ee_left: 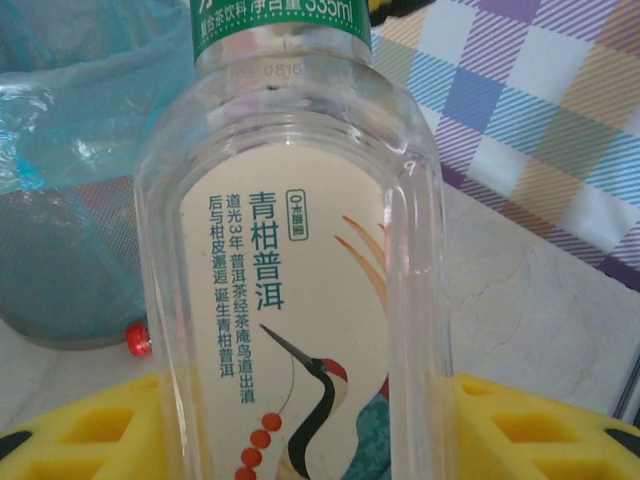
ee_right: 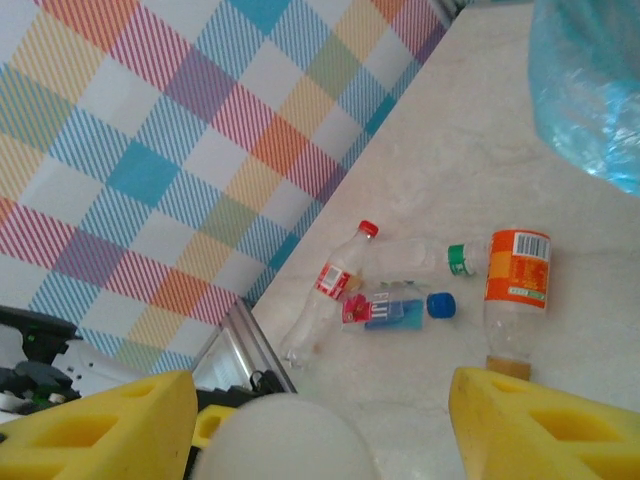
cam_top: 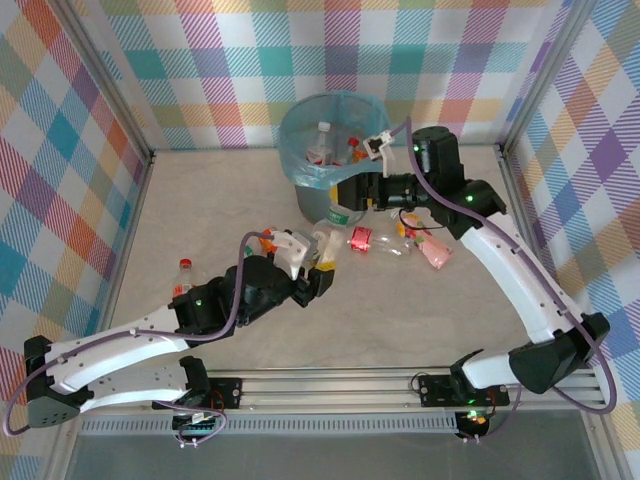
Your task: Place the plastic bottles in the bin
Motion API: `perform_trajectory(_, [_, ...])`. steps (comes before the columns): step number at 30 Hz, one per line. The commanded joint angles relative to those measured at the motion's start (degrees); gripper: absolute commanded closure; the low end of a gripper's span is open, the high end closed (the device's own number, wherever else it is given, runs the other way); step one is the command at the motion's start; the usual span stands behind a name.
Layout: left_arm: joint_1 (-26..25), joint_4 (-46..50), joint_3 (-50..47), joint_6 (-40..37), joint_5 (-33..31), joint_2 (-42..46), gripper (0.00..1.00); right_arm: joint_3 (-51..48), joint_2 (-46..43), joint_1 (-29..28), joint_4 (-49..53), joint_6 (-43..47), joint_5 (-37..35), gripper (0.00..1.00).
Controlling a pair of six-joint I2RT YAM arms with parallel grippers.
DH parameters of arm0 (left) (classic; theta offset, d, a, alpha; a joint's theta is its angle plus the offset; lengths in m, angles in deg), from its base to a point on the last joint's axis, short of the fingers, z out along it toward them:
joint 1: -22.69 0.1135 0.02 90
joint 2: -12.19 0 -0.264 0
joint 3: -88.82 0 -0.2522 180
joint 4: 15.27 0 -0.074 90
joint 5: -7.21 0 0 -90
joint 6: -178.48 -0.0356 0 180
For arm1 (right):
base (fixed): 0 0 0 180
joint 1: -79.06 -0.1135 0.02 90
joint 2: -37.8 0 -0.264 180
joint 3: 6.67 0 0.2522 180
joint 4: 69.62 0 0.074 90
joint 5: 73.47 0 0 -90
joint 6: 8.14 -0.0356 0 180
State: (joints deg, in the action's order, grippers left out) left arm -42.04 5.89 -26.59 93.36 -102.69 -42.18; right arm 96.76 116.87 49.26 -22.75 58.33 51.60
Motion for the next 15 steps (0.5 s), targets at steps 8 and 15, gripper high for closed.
perform_trajectory(8, [0.39,0.42,-0.54,-0.05,-2.73,2.03,0.45,6.27,3.71,-3.46,3.94,4.66,3.78,0.48])
perform_trajectory(15, [0.48,0.79,-0.23,-0.46,-4.20,3.40,0.36,10.46,5.44,-3.51,4.84,4.90,2.96,0.64])
